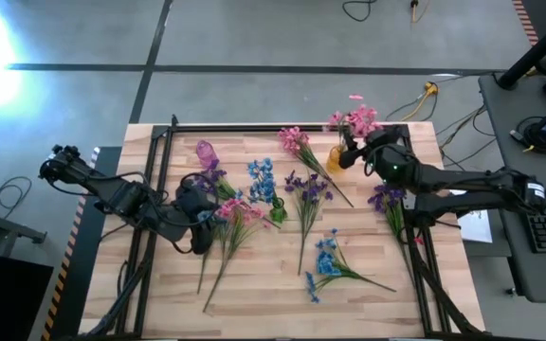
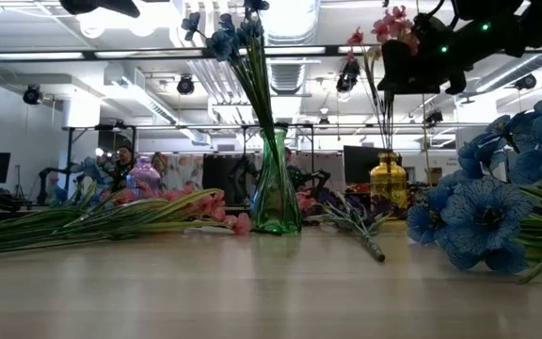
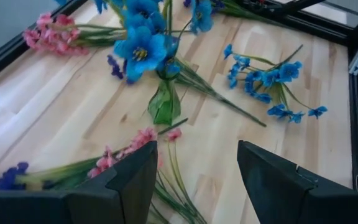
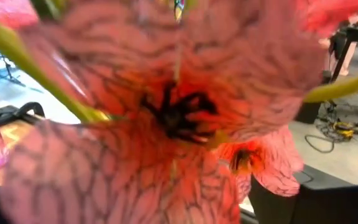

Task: Sort flowers into vase by color
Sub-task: Put the bottom left pink flowers into the yellow vase, then put the right violet flowers into the violet vase

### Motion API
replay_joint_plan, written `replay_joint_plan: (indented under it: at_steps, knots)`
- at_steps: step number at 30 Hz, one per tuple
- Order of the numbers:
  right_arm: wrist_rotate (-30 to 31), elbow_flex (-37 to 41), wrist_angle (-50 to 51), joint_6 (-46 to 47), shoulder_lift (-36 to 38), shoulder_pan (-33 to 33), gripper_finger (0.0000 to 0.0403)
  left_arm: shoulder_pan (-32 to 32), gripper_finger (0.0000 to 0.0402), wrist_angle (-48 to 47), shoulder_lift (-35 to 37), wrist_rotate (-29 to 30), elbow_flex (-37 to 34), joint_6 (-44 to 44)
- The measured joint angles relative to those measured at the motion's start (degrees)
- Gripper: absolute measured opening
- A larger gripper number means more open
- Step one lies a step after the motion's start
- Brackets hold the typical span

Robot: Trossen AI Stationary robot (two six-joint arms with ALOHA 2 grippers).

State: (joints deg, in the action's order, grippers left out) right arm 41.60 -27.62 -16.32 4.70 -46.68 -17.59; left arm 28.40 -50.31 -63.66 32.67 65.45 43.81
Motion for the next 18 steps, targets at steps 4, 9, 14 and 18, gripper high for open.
replay_joint_plan:
  at_steps: [4,9,14,18]
  knots:
    - [-1.88,0.00,5.76,2.94,2.92,0.22,0.0251,0.00,0.0210,-2.69,0.00,0.01,-0.11,4.22]
    - [-6.44,-0.02,10.70,6.51,5.89,0.22,0.0268,0.00,0.0210,-3.05,-0.02,-0.15,-1.68,8.37]
    - [-7.57,0.00,14.75,8.90,7.87,0.22,0.0277,0.04,0.0210,-3.39,-0.02,-1.52,-4.32,13.23]
    - [-7.58,0.00,15.67,9.00,8.48,0.22,0.0279,0.04,0.0210,-3.59,-0.02,-2.16,-5.78,16.24]
